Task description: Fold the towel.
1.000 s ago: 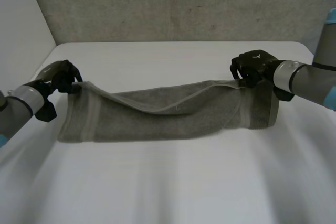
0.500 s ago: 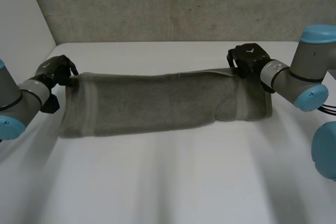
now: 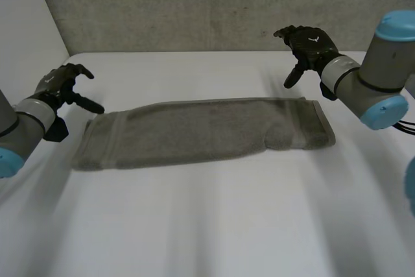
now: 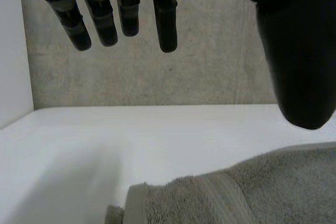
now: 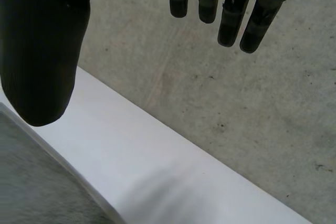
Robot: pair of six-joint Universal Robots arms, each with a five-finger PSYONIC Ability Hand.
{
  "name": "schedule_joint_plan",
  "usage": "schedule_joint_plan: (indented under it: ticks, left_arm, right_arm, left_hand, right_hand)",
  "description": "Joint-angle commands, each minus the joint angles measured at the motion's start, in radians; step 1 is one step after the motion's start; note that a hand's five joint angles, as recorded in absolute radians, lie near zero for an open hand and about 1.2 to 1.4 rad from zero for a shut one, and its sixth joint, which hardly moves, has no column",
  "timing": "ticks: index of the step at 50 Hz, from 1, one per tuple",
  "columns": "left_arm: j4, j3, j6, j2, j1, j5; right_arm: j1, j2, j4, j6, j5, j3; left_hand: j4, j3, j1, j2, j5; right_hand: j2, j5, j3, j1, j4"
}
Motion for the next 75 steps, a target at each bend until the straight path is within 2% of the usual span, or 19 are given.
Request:
schedule_joint_plan:
  ticks: [1,8,10,11,13,17,24,29,38,40,41,43,52,58,63,70,72,73,75]
  left_arm:
    - [0.037,-0.131,0.003,0.122,0.003,0.007]
    - [0.106,-0.251,0.014,0.212,-0.008,0.016]
    - [0.138,-0.301,0.023,0.247,-0.009,0.018]
    - [0.138,-0.302,0.023,0.247,-0.009,0.018]
    - [0.160,-0.334,0.028,0.270,-0.011,0.018]
    - [0.165,-0.349,0.028,0.287,-0.012,0.020]
    - [0.165,-0.377,0.029,0.293,-0.014,0.018]
    - [0.165,-0.407,0.029,0.293,-0.012,0.018]
    - [0.165,-0.427,0.029,0.298,-0.018,0.020]
    - [0.165,-0.427,0.029,0.299,-0.027,0.018]
    - [0.165,-0.427,0.029,0.299,-0.027,0.018]
    - [0.165,-0.427,0.029,0.302,-0.038,0.018]
    - [0.165,-0.441,0.029,0.310,-0.044,0.020]
    - [0.161,-0.443,0.029,0.307,-0.066,0.065]
    - [0.160,-0.444,0.034,0.302,-0.073,0.110]
    - [0.154,-0.461,0.163,0.299,-0.093,0.135]
    - [0.154,-0.461,0.172,0.299,-0.101,0.133]
    - [0.152,-0.461,0.176,0.299,-0.106,0.133]
    - [0.152,-0.461,0.178,0.301,-0.107,0.133]
  right_arm:
    - [-0.013,-0.199,-0.011,-0.032,-0.008,0.312]
    - [-0.016,-0.270,-0.002,-0.201,0.004,0.525]
    - [-0.019,-0.271,-0.002,-0.278,0.013,0.590]
    - [-0.019,-0.271,-0.002,-0.278,0.013,0.591]
    - [-0.042,-0.259,-0.005,-0.318,0.015,0.639]
    - [-0.053,-0.232,-0.016,-0.322,0.010,0.667]
    - [-0.091,-0.196,-0.079,-0.322,0.010,0.687]
    - [-0.102,-0.185,-0.141,-0.316,0.012,0.695]
    - [-0.125,-0.142,-0.157,-0.322,0.013,0.681]
    - [-0.140,-0.132,-0.157,-0.327,0.013,0.681]
    - [-0.141,-0.132,-0.157,-0.327,0.013,0.681]
    - [-0.157,-0.136,-0.155,-0.330,0.013,0.687]
    - [-0.253,-0.213,-0.154,-0.339,0.009,0.736]
    - [-0.400,-0.288,-0.143,-0.433,-0.002,0.775]
    - [-0.472,-0.342,-0.129,-0.540,0.004,0.732]
    - [-0.446,-0.416,-0.083,-0.546,0.002,0.638]
    - [-0.324,-0.452,-0.074,-0.540,-0.002,0.609]
    - [-0.323,-0.452,-0.074,-0.540,-0.002,0.609]
    - [-0.164,-0.454,-0.072,-0.540,-0.008,0.588]
  left_hand:
    - [-0.041,-0.033,-0.033,-0.033,-0.015]
    - [-0.006,0.002,0.002,0.002,0.020]
    - [0.207,0.215,0.215,0.215,0.233]
    - [0.208,0.217,0.217,0.216,0.234]
    - [0.664,0.673,0.673,0.672,0.690]
    - [0.757,0.765,0.766,0.765,0.783]
    - [0.672,0.680,0.681,0.680,0.698]
    - [0.317,0.326,0.326,0.325,0.343]
    - [0.158,0.167,0.167,0.166,0.184]
    - [0.135,0.143,0.143,0.143,0.161]
    - [0.135,0.143,0.143,0.143,0.161]
    - [0.135,0.143,0.143,0.143,0.161]
    - [0.190,0.199,0.199,0.198,0.216]
    - [0.460,0.469,0.469,0.468,0.486]
    - [0.455,0.463,0.463,0.463,0.481]
    - [0.373,0.381,0.381,0.381,0.399]
    - [0.329,0.337,0.338,0.337,0.355]
    - [0.270,0.279,0.279,0.278,0.297]
    - [0.209,0.217,0.217,0.217,0.235]
  right_hand:
    - [-0.062,-0.055,-0.069,-0.059,-0.076]
    - [-0.062,-0.055,-0.069,-0.059,-0.076]
    - [-0.041,-0.033,-0.047,-0.037,-0.055]
    - [-0.040,-0.033,-0.047,-0.037,-0.054]
    - [0.004,0.011,-0.003,0.007,-0.010]
    - [0.007,0.014,0.000,0.010,-0.007]
    - [0.151,0.158,0.144,0.154,0.137]
    - [0.385,0.393,0.378,0.389,0.371]
    - [0.606,0.613,0.599,0.609,0.592]
    - [0.903,0.911,0.897,0.907,0.890]
    - [0.905,0.913,0.899,0.909,0.891]
    - [1.159,1.166,1.152,1.162,1.145]
    - [1.160,1.167,1.153,1.163,1.146]
    - [1.160,1.167,1.153,1.163,1.146]
    - [1.160,1.167,1.153,1.163,1.146]
    - [1.160,1.167,1.153,1.163,1.146]
    - [1.160,1.167,1.153,1.163,1.146]
    - [1.160,1.167,1.153,1.163,1.146]
    - [1.160,1.167,1.153,1.163,1.146]
